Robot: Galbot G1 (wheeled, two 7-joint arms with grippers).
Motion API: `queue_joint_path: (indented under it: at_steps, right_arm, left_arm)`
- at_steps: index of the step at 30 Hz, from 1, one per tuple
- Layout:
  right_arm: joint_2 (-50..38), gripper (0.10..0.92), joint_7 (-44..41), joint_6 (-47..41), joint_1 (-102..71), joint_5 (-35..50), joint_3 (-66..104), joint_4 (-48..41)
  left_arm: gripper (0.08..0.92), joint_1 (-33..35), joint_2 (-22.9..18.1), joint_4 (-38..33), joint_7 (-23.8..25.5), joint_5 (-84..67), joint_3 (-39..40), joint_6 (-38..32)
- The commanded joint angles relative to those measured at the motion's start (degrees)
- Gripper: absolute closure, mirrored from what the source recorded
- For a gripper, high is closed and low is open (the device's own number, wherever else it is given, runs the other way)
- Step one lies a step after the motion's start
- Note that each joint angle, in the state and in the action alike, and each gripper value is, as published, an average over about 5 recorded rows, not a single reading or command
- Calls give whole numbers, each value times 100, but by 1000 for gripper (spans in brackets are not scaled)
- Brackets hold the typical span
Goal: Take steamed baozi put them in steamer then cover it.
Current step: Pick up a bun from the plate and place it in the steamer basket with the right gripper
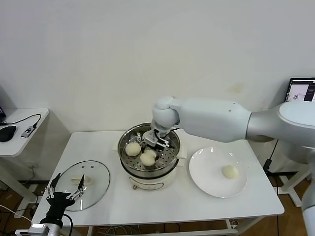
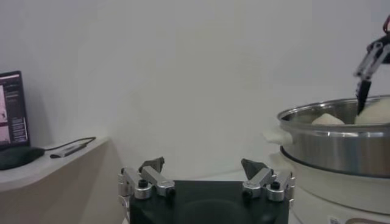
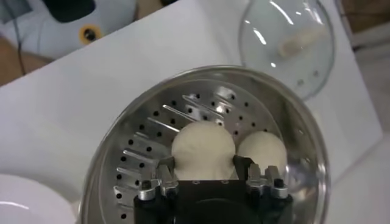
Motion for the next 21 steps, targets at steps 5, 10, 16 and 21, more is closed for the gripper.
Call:
queue_joint_path:
  at_steps: [5, 10, 16, 21]
  right_arm:
    - [132, 400, 49, 446, -181, -497, -38, -79]
    - [117, 289, 150, 477, -184, -517, 9, -98]
    - [-116, 206, 27, 350, 258, -267, 81, 38]
    - [-609, 203, -223, -216, 634, -103, 140, 218]
  left_arm:
    - [177, -22, -1, 36, 2, -2, -2, -7]
    - [177, -36, -2, 58, 5, -3, 11, -11]
    - [177, -39, 17, 59, 4, -7, 7, -9]
    - [177, -38, 58, 53, 6, -8, 4, -6]
